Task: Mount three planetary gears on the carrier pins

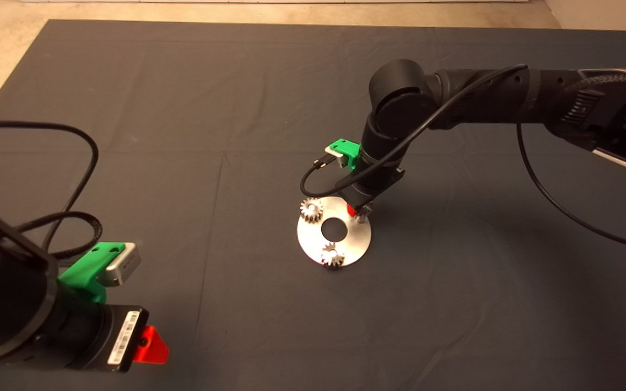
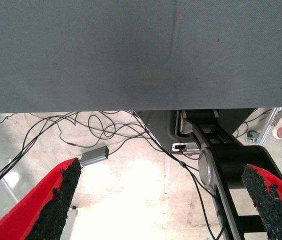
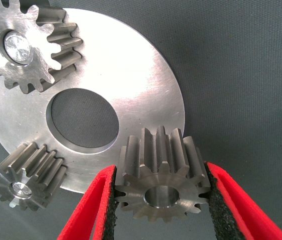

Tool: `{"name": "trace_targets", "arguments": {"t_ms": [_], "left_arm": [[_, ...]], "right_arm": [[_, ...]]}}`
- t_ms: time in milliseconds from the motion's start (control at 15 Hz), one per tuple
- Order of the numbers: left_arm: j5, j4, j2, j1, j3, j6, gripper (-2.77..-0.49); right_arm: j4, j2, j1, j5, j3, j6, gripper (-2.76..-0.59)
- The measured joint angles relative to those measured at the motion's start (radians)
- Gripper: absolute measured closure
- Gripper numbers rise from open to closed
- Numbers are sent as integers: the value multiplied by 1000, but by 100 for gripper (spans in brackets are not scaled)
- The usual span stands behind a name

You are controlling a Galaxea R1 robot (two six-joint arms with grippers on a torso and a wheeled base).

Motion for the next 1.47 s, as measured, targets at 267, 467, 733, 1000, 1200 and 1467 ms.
{"name": "trace_targets", "arguments": {"t_ms": [267, 467, 733, 1000, 1200, 1467], "left_arm": [[0, 0, 0, 0, 0, 0, -233], [0, 0, 0, 0, 0, 0, -233], [0, 0, 0, 0, 0, 0, -233], [0, 0, 0, 0, 0, 0, -233], [0, 0, 0, 0, 0, 0, -233], [0, 0, 0, 0, 0, 0, -233]], "right_arm": [[0, 0, 0, 0, 0, 0, -109], [0, 0, 0, 0, 0, 0, -109], [0, 0, -3, 0, 0, 0, -109], [1, 0, -5, 0, 0, 0, -109], [1, 0, -5, 0, 0, 0, -109], [1, -1, -5, 0, 0, 0, -109]]}}
